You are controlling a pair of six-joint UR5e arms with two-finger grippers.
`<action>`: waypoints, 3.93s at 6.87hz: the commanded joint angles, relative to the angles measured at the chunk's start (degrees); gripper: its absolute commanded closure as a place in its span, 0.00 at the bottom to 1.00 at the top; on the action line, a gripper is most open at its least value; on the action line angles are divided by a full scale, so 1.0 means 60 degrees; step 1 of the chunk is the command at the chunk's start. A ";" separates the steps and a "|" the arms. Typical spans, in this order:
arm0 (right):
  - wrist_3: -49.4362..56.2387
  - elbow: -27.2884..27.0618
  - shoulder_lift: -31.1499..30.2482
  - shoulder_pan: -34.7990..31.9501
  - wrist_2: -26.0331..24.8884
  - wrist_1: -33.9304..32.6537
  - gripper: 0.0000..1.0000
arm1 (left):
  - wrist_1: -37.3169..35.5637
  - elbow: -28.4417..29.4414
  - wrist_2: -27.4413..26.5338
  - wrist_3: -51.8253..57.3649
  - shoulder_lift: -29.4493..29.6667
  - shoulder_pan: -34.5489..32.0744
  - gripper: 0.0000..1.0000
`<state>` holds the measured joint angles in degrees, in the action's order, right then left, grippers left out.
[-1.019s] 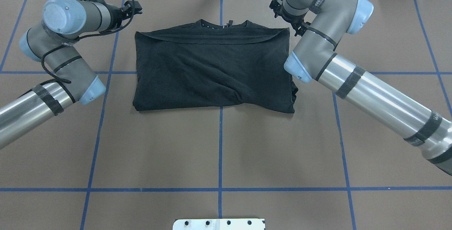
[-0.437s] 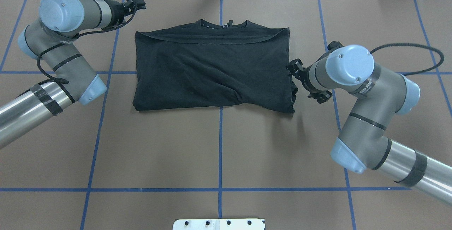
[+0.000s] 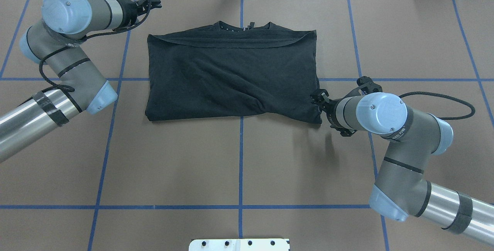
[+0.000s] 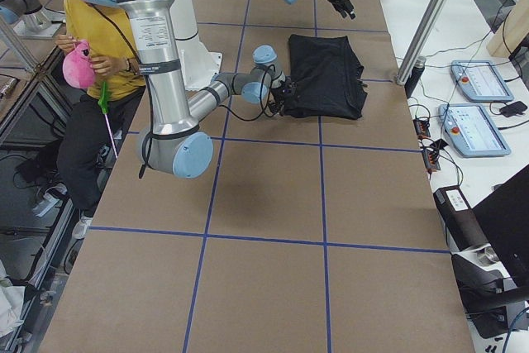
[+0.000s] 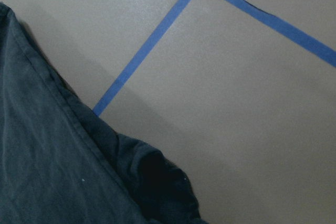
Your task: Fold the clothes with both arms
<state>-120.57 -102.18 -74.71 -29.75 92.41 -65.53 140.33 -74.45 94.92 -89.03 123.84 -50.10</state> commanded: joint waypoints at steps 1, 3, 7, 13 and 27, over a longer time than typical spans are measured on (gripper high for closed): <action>-0.0017 0.0037 0.0060 0.0211 -0.0036 0.0038 0.10 | -0.0010 0.0001 0.0000 0.0000 -0.0029 0.0000 0.05; -0.0017 0.0096 0.0075 0.0359 -0.0050 0.0024 0.24 | 0.0004 0.0001 0.0000 -0.0015 -0.0058 0.0000 0.05; 0.0100 0.0008 0.0089 0.0199 0.0095 0.0024 1.00 | 0.0004 0.0001 -0.0015 0.0000 -0.0262 0.0015 0.05; 0.0100 -0.1348 -0.0217 -0.0696 0.1532 -0.0909 1.00 | 0.0004 -0.0028 -0.0045 -0.0015 -0.0307 0.0030 0.05; -0.1350 -0.4796 -0.1903 0.2248 0.2879 -0.2686 0.00 | -0.3511 -0.4013 -0.0718 -0.2299 -0.2226 0.3397 0.18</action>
<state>-128.68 -131.02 -86.39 -15.76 109.64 -81.62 119.61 -98.48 91.48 -102.21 111.23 -31.40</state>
